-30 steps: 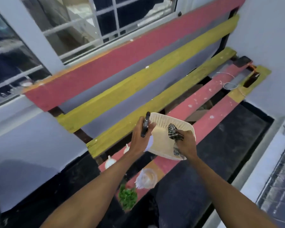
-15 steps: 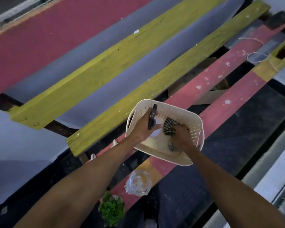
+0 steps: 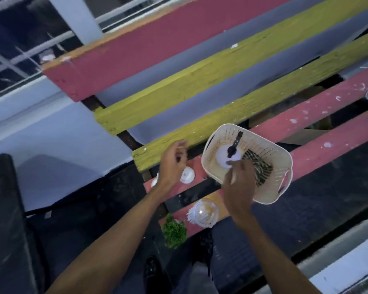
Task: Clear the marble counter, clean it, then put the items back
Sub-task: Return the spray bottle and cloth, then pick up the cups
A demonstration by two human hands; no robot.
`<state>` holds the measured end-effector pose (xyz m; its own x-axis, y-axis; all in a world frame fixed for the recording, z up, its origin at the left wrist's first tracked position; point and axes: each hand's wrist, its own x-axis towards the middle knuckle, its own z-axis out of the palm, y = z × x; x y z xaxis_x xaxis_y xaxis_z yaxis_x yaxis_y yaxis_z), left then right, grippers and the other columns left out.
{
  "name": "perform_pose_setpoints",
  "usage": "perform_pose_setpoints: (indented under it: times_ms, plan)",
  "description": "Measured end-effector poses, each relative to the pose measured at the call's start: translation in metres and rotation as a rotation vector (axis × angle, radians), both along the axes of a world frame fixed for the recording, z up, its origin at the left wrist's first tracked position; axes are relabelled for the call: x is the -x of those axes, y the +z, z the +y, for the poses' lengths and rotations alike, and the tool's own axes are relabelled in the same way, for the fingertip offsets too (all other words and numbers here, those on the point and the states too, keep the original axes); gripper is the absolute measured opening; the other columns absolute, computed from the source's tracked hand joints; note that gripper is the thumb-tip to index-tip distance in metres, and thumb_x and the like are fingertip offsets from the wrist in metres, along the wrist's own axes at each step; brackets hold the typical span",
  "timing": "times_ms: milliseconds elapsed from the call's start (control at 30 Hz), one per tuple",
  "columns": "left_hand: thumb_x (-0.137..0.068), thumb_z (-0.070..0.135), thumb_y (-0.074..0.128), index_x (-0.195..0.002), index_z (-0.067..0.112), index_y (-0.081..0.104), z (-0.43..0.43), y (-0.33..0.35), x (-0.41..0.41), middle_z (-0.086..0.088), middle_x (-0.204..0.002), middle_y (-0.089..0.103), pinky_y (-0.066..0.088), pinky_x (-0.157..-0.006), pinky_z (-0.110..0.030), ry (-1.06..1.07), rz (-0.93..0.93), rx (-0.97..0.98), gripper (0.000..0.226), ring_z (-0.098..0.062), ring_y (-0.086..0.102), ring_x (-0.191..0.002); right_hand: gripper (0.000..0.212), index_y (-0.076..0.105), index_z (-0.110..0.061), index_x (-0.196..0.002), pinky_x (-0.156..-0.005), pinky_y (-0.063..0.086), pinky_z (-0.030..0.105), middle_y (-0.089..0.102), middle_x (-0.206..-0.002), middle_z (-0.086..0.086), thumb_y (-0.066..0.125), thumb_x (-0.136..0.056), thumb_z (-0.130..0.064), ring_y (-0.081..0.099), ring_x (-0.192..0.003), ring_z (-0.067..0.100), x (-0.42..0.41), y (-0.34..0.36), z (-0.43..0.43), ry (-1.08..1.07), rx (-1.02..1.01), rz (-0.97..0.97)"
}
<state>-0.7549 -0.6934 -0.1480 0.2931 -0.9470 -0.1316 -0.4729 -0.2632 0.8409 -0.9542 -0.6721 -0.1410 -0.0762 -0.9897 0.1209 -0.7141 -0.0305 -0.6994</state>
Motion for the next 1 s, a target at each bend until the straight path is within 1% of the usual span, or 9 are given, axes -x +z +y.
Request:
perform_pose_setpoints:
  times_ms: [67,133,267,367,567,733,767,900,1000]
  plan:
    - [-0.098,0.006,0.065,-0.128,0.011,0.065,0.039,-0.015,-0.027,0.000,-0.121,0.071,0.058,-0.092,-0.035,0.218,-0.029,-0.040,0.030,-0.019,0.069,-0.105,0.016,0.063,-0.007,-0.108,-0.075,0.037,0.027,0.058,-0.106,0.008,0.052,-0.096,-0.005,0.054,-0.096,0.024,-0.037,-0.011,0.018,0.216,-0.039,-0.014]
    - [-0.093,0.012,0.073,-0.129,0.009,0.063,0.072,-0.037,-0.047,-0.005,-0.122,0.070,0.055,-0.095,-0.037,0.320,-0.053,-0.129,0.037,-0.025,0.068,-0.112,0.025,0.057,-0.009,-0.122,-0.082,0.044,0.032,0.058,-0.115,0.010,0.051,-0.098,-0.013,0.056,-0.106,0.029,-0.066,-0.041,0.022,0.341,-0.201,0.029]
    - [-0.072,0.033,0.093,-0.136,0.015,0.054,0.101,-0.091,-0.070,-0.001,-0.129,0.063,0.052,-0.090,-0.032,0.261,0.027,-0.293,0.077,-0.013,0.062,-0.114,0.066,0.034,-0.008,-0.149,-0.092,0.048,0.047,0.042,-0.142,0.019,0.063,-0.090,-0.014,0.045,-0.127,0.039,-0.096,-0.101,0.009,0.425,-0.499,0.140]
    - [-0.060,0.045,0.097,-0.133,0.016,0.055,0.101,-0.135,-0.077,-0.007,-0.127,0.065,0.056,-0.092,-0.037,0.218,0.029,-0.370,0.089,-0.021,0.065,-0.113,0.084,0.021,-0.005,-0.156,-0.106,0.037,0.047,0.034,-0.155,0.021,0.069,-0.087,-0.013,0.036,-0.140,0.039,-0.106,-0.129,-0.004,0.443,-0.515,0.194]
    - [-0.072,0.003,0.088,-0.132,0.003,0.062,0.101,-0.153,-0.074,-0.017,-0.124,0.069,0.057,-0.090,-0.045,0.169,-0.032,-0.309,0.065,-0.034,0.066,-0.112,0.086,0.029,-0.010,-0.153,-0.096,0.045,0.045,0.051,-0.136,0.021,0.076,-0.081,-0.022,0.052,-0.123,0.041,-0.124,-0.160,-0.009,0.369,-0.466,0.259]
    - [-0.071,0.012,0.088,-0.116,0.010,0.070,0.127,-0.109,-0.094,-0.002,-0.104,0.072,0.043,-0.068,-0.007,0.261,0.021,-0.221,0.049,-0.018,0.066,-0.090,0.061,0.043,-0.006,-0.122,-0.078,0.047,0.039,0.056,-0.110,0.016,0.075,-0.070,-0.011,0.058,-0.101,0.038,-0.138,-0.131,0.011,0.273,-0.370,0.168]
    - [-0.070,0.014,0.089,-0.112,0.014,0.071,0.138,-0.089,-0.104,0.001,-0.099,0.071,0.043,-0.065,-0.007,0.281,0.043,-0.186,0.046,-0.015,0.065,-0.085,0.061,0.042,-0.008,-0.121,-0.078,0.049,0.041,0.056,-0.111,0.014,0.075,-0.070,-0.012,0.057,-0.100,0.036,-0.146,-0.113,0.020,0.271,-0.349,0.143]
    - [-0.065,0.021,0.089,-0.098,0.022,0.071,0.198,0.008,-0.165,0.006,-0.087,0.072,0.055,-0.066,-0.033,0.372,0.035,-0.052,0.038,-0.015,0.066,-0.078,0.060,0.049,-0.016,-0.126,-0.078,0.047,0.037,0.054,-0.112,0.003,0.079,-0.075,-0.020,0.050,-0.098,0.022,-0.201,-0.025,0.075,0.320,-0.245,-0.001]
    - [-0.063,0.023,0.090,-0.101,0.024,0.072,0.258,0.071,-0.231,0.007,-0.089,0.073,0.058,-0.073,-0.036,0.428,0.001,0.026,0.042,-0.016,0.068,-0.081,0.047,0.057,-0.019,-0.117,-0.077,0.046,0.035,0.056,-0.103,-0.002,0.078,-0.078,-0.034,0.052,-0.092,0.020,-0.261,0.040,0.126,0.325,-0.157,-0.085]
